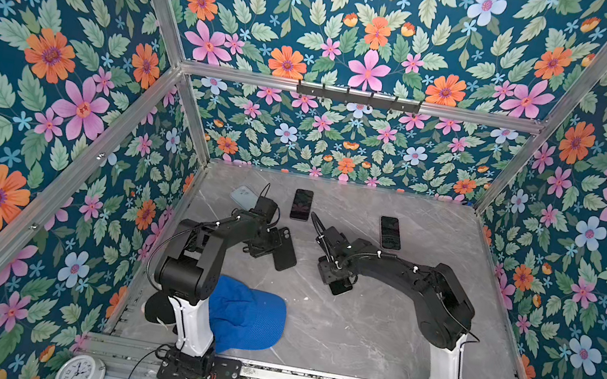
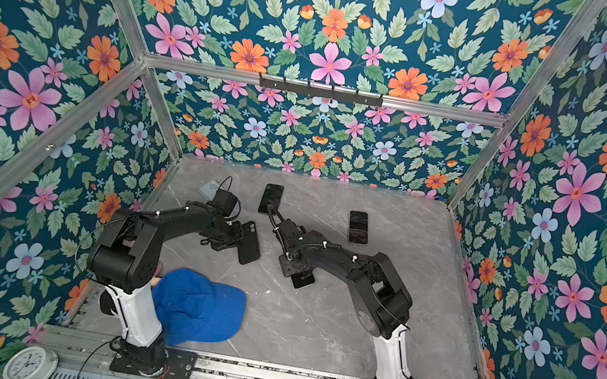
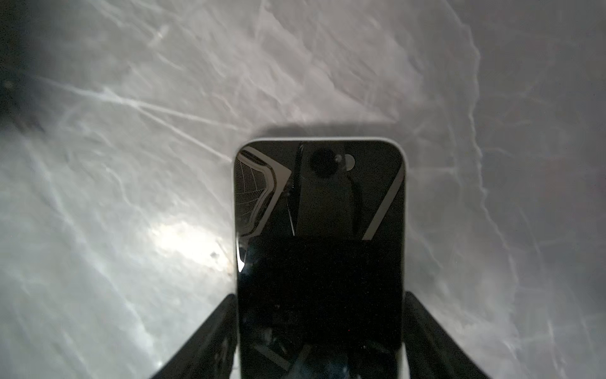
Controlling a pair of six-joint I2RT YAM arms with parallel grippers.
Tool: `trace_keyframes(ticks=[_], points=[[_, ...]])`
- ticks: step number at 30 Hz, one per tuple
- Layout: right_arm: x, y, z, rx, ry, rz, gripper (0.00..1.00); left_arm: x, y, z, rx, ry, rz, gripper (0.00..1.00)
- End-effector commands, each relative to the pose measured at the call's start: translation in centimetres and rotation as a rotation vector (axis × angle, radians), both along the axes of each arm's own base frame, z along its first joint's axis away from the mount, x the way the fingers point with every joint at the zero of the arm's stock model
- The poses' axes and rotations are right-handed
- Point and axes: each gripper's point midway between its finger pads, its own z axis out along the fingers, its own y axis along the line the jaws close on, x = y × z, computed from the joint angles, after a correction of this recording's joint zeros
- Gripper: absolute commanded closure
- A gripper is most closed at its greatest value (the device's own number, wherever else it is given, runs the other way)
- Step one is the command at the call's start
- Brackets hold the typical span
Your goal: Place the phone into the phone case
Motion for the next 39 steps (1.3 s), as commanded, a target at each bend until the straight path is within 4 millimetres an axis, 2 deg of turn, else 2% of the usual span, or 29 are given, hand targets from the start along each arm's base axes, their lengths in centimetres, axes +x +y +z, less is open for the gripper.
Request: trace_keyframes(ticks=[1,6,11,13,16,19,24,29,34,39], points=[[0.4,0.0,0.9,0.066,-0.058,-0.046,0.38,-2.0,-1.0,-0.7,-0.005,0.073,0.012,0.97],[-0.4,-1.1,0.3,0.079,-0.049,-0.069,0.38,-2.4,-2.9,-0.3,-0.019,0.074,-0.010,0.90],[-0.5,-1.4,0.7,0.116,-0.071,-0.082,0.38,-4.0,-4.6,-0.9,-0.144,0.111,-0.012,0.68],[-0.4,-1.1,0.9,0.142,-0.077,-0.083,0.38,-3.9,-4.8,-0.3,-0.158,0.095,-0.025,0.60],[-0.5,-0.7,0.8,0.173,-0.078,-0.078,0.38,-3.1,-5.6,1.6,-0.195,0.044,-0.079,0.54],[-0.6,-0.6,1.0,0.196,-0.084,-0.071,0.38,-2.3,-6.9,3.5,-0.263,-0.022,-0.143,0.53],[-0.9,-0.2,2.0,0.277,-0.086,-0.052,0.38,-1.9,-9.4,4.9,-0.441,-0.103,-0.252,0.54],[-0.8,0.0,2.7,0.337,-0.086,-0.047,0.38,-2.1,-11.0,5.4,-0.556,-0.160,-0.328,0.59],[-0.8,1.0,3.1,0.391,-0.083,-0.026,0.38,-1.5,-12.2,6.6,-0.641,-0.226,-0.362,0.60],[-0.7,1.3,3.4,0.408,-0.088,-0.021,0.38,-1.4,-12.7,5.7,-0.664,-0.211,-0.363,0.60]])
